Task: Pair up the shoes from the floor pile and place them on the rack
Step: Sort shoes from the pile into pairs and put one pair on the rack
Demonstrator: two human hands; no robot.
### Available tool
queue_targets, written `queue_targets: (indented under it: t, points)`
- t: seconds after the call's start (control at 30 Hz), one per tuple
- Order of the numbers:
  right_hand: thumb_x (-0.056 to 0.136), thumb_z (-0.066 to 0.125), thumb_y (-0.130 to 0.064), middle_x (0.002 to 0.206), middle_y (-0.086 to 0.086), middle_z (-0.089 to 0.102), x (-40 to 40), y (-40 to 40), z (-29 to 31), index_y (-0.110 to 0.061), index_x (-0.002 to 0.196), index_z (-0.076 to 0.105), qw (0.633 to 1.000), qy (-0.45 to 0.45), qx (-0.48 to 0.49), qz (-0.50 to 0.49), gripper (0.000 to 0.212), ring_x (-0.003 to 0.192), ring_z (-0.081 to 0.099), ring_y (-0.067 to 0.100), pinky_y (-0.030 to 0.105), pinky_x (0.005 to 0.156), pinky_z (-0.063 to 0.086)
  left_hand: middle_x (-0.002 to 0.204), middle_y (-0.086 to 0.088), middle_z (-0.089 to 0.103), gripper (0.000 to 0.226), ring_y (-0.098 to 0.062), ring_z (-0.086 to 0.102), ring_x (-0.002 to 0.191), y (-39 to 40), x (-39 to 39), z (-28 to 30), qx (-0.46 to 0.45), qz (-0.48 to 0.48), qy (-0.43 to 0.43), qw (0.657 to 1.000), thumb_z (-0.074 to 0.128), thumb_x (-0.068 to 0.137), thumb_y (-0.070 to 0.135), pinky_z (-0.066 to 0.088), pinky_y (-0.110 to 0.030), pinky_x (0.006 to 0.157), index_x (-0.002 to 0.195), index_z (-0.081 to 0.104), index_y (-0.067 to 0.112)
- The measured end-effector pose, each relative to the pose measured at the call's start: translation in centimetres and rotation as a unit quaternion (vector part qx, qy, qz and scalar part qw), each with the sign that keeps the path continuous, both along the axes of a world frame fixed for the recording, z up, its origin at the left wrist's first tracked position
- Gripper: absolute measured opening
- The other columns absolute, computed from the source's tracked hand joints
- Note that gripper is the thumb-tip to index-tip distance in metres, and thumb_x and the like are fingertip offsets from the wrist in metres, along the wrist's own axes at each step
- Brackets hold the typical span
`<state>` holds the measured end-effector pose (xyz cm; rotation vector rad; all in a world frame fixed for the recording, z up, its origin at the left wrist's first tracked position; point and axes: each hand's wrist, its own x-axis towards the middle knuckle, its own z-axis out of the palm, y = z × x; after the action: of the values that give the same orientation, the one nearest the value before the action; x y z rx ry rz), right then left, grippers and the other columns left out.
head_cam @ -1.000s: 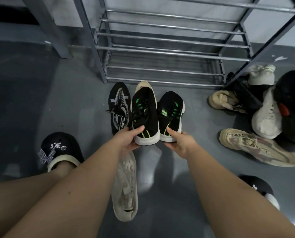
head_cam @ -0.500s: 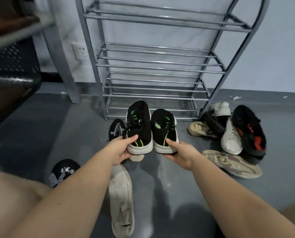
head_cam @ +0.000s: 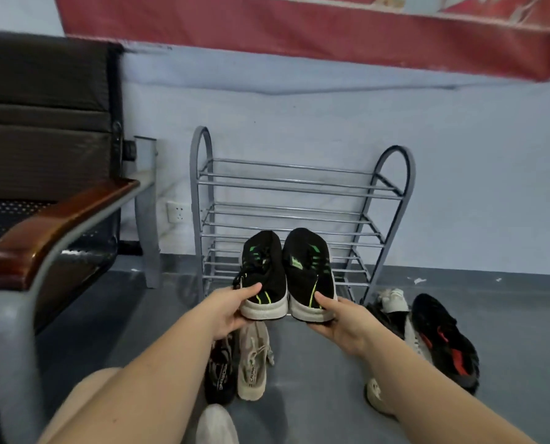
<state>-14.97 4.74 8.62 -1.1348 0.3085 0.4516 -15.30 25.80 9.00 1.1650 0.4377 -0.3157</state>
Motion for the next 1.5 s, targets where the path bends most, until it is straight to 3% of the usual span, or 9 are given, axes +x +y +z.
queue_targets:
  t: [0.17,0.3,0.43,0.67,0.83,1.0,1.2,1.33,1.5]
  points:
    - [0.089,0.062,-0.009,0.101,0.015,0.068,0.2,1.1,3.6,0.002,0.12,0.055,0.999,-0.033,-0.003,0.005,0.034,0.086,0.066,0.025,0.029,0.056,0.06,0.094,-0.009,0.068,0.016,-0.021,0.064,0.086,1.0,0.2,4.0,0.024,-0.002,-0.03,0.999,0.065,0.086,0.01,0.059,-0.034,0.069,0.101,0.06,0.007]
    - [0.089,0.062,-0.009,0.103,0.016,0.068,1.3,2.0,6.8,0.001,0.118,0.056,0.998,-0.056,0.004,0.01,0.031,0.089,0.066,0.025,0.033,0.065,0.061,0.093,-0.008,0.066,0.014,-0.02,0.063,0.087,1.9,1.1,7.5,0.035,0.003,-0.057,0.998,0.066,0.086,0.01,0.055,-0.035,0.072,0.097,0.058,0.008]
    - [0.089,0.061,-0.008,0.095,0.015,0.067,2.8,2.9,9.8,0.001,0.109,0.057,0.997,-0.073,-0.004,0.013,0.022,0.084,0.065,0.025,0.031,0.057,0.06,0.097,-0.009,0.067,0.017,-0.022,0.064,0.087,2.9,3.0,9.9,0.045,0.011,-0.074,0.996,0.068,0.084,0.011,0.054,-0.035,0.067,0.097,0.057,0.008]
    - [0.089,0.062,-0.008,0.099,0.018,0.065,7.5,4.9,12.8,0.004,0.113,0.055,0.997,-0.071,-0.011,0.028,0.028,0.084,0.065,0.028,0.032,0.053,0.059,0.105,-0.012,0.069,0.029,-0.023,0.067,0.089,5.1,7.6,12.1,0.059,0.008,-0.081,0.995,0.069,0.083,0.013,0.058,-0.032,0.059,0.109,0.058,0.005]
    - [0.089,0.062,-0.007,0.096,0.018,0.064,11.9,6.6,13.1,0.003,0.104,0.056,0.997,-0.068,-0.011,0.032,0.019,0.085,0.064,0.028,0.034,0.057,0.061,0.102,-0.013,0.069,0.03,-0.025,0.067,0.087,6.7,11.5,12.3,0.06,0.009,-0.077,0.995,0.068,0.084,0.012,0.057,-0.033,0.056,0.111,0.058,0.004]
    - [0.09,0.061,-0.008,0.098,0.018,0.064,16.6,8.4,12.3,0.002,0.112,0.054,0.998,-0.047,-0.011,0.033,0.026,0.083,0.063,0.026,0.029,0.048,0.057,0.106,-0.014,0.068,0.034,-0.026,0.067,0.089,8.4,15.8,11.8,0.063,0.019,-0.064,0.996,0.069,0.083,0.013,0.058,-0.036,0.061,0.114,0.058,0.004]
    - [0.091,0.059,-0.008,0.091,0.016,0.065,21.0,9.5,11.5,0.001,0.112,0.054,0.997,-0.047,-0.018,0.051,0.023,0.079,0.063,0.025,0.028,0.049,0.058,0.097,-0.011,0.069,0.028,-0.021,0.067,0.082,9.4,20.1,10.8,0.064,0.016,-0.071,0.995,0.065,0.087,0.014,0.057,-0.028,0.052,0.112,0.058,0.004]
    - [0.091,0.06,-0.01,0.095,0.015,0.065,23.3,9.7,11.1,0.002,0.117,0.054,0.996,-0.057,-0.029,0.056,0.029,0.083,0.064,0.024,0.028,0.053,0.059,0.1,-0.01,0.068,0.029,-0.022,0.067,0.084,9.9,22.3,10.3,0.08,0.015,-0.079,0.994,0.066,0.086,0.017,0.059,-0.031,0.059,0.112,0.057,0.006]
    - [0.091,0.06,-0.012,0.098,0.013,0.064,25.2,10.2,11.0,0.002,0.118,0.053,0.996,-0.065,-0.039,0.051,0.031,0.083,0.064,0.024,0.026,0.053,0.059,0.103,-0.006,0.065,0.015,-0.021,0.064,0.089,9.9,23.9,10.3,0.083,0.028,-0.1,0.991,0.062,0.089,0.017,0.059,-0.035,0.069,0.101,0.053,0.015]
